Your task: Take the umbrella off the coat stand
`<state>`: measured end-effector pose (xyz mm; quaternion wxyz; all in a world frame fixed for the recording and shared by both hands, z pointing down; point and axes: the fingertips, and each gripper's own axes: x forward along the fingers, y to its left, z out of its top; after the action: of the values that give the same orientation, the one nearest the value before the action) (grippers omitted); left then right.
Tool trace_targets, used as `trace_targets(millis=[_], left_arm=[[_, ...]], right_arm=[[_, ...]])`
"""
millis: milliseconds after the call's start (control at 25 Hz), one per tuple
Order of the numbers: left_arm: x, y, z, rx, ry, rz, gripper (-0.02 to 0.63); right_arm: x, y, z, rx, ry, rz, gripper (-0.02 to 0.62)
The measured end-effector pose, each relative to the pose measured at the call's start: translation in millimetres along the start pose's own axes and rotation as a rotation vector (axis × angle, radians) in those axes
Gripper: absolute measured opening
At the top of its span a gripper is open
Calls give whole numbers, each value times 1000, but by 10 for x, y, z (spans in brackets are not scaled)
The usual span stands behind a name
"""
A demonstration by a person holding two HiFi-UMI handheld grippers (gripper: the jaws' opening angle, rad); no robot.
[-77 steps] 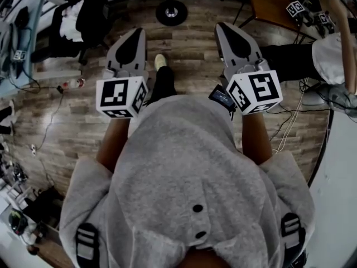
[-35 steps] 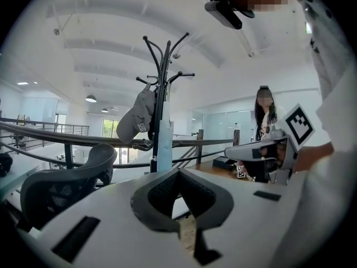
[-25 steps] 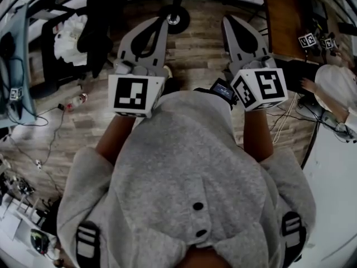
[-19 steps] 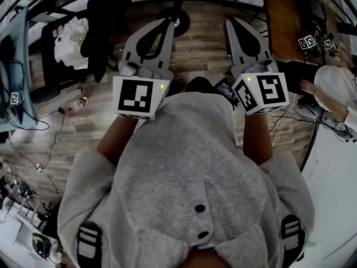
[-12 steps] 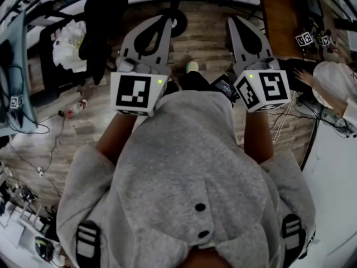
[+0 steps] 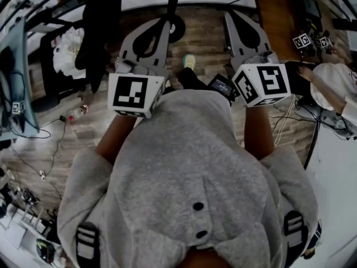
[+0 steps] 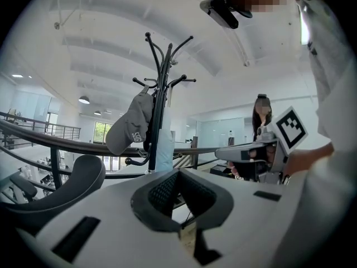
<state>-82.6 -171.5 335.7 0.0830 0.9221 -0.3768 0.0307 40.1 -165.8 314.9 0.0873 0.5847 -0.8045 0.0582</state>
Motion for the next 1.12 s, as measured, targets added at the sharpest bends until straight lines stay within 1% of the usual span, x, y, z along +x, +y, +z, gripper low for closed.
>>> trace_targets(millis=[200, 360, 480, 680, 800, 880, 960, 1040, 1120], left_arm=[[200, 20, 27, 5, -4, 15, 15], [383, 73, -24, 12, 24, 32, 15], [568, 92, 16, 20, 24, 48, 15], [839, 127, 51, 38, 41, 71, 15], [1004, 145, 83, 31, 54, 76, 15], [1086, 189, 111, 24, 52, 95, 15], [1165, 248, 118, 13, 55, 116, 15], [1214, 310, 109, 6, 59, 139, 15], [1240, 364, 139, 7, 52, 160, 15]], right_arm=[[93, -168, 13, 1, -12, 14, 12], [205, -321, 35, 15, -30, 36, 12], [292, -486, 55, 21, -51, 57, 12], [497, -680, 108, 37, -58, 107, 12], [603, -782, 126, 54, -60, 140, 12], [670, -821, 114, 56, -55, 168, 12], [745, -856, 114, 60, -54, 200, 37], [826, -842, 126, 66, -49, 249, 124], [920, -791, 135, 62, -42, 304, 181]])
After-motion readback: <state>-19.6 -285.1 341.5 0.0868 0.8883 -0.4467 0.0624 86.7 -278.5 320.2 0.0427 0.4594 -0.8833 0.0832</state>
